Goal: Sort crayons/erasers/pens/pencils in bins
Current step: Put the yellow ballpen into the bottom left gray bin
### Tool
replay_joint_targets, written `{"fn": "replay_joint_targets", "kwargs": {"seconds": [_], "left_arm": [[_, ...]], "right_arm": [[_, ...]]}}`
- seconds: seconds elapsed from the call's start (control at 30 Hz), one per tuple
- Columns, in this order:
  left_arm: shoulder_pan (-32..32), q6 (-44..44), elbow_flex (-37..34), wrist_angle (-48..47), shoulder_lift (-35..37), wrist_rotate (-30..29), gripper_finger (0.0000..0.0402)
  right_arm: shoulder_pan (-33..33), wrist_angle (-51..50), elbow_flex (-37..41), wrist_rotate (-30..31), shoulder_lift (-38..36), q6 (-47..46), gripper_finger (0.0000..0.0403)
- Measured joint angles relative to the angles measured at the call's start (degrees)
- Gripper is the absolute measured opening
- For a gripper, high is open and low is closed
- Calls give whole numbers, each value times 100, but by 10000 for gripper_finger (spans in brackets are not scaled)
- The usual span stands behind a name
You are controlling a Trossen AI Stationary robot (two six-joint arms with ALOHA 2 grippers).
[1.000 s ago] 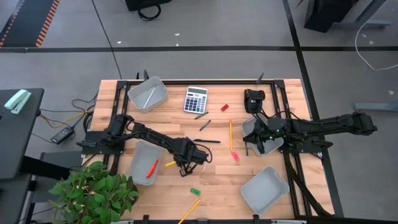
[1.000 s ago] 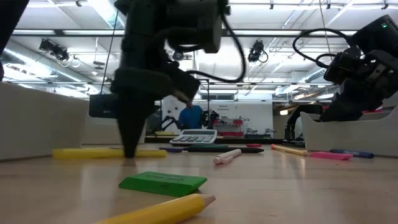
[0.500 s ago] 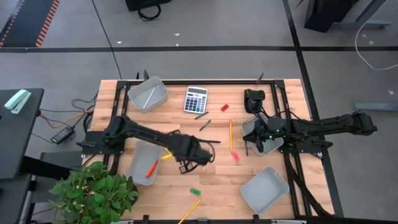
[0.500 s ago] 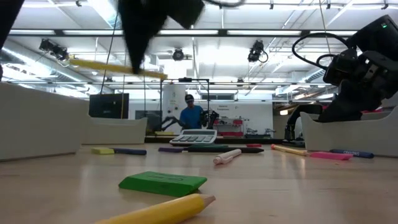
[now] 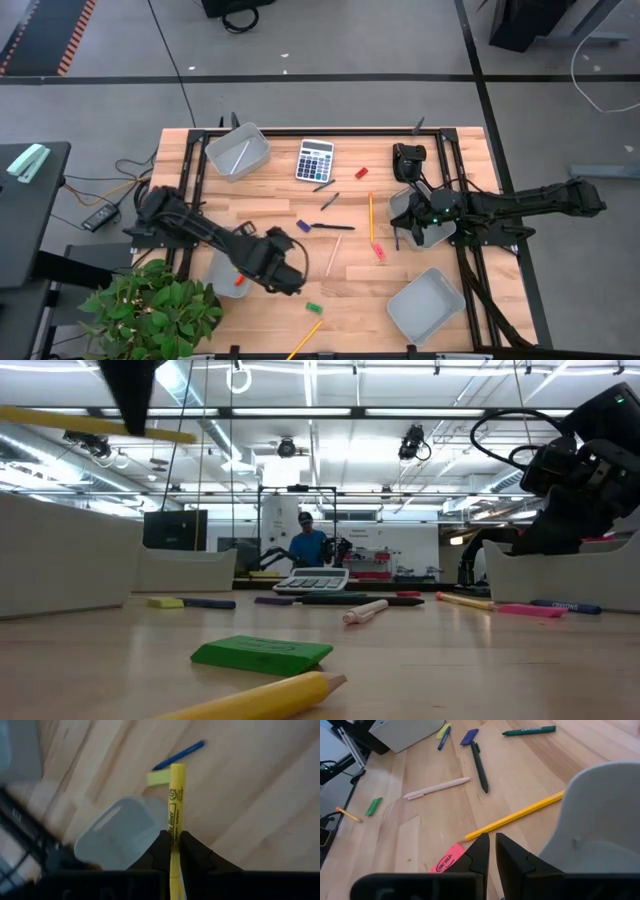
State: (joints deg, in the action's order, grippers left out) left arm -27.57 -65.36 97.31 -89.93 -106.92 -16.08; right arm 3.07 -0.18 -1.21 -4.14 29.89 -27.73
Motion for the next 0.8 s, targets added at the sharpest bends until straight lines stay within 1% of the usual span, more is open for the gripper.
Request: {"fn": "replay_joint_targets", "kwargs": {"seconds": [0.07,0.17,0.23,0.33,0.47,0.63,0.8], "left_arm": [[-46,-517,-381,-3,203,-15,33],[-94,-1158,-1040,-1,520,307,41],[-115,-1416,-1410,39,647,435,41],[-169,-1656,-1805,247,864,328,42],[-265,-1669,-2291,757,982,-9,42],[-269,-1429,-2964,1223,1028,368,41],[-269,-1061,-3267,1871,1030,368,71]], "right_arm": [[-48,25,0,0,0,10,41],[-136,99,0,-4,1,51,41],[-181,217,0,-7,1,101,41],[-214,421,0,-17,2,134,41],[-214,786,0,40,2,136,41],[-214,1152,0,94,0,136,41],[-214,1282,0,85,2,306,41]]}}
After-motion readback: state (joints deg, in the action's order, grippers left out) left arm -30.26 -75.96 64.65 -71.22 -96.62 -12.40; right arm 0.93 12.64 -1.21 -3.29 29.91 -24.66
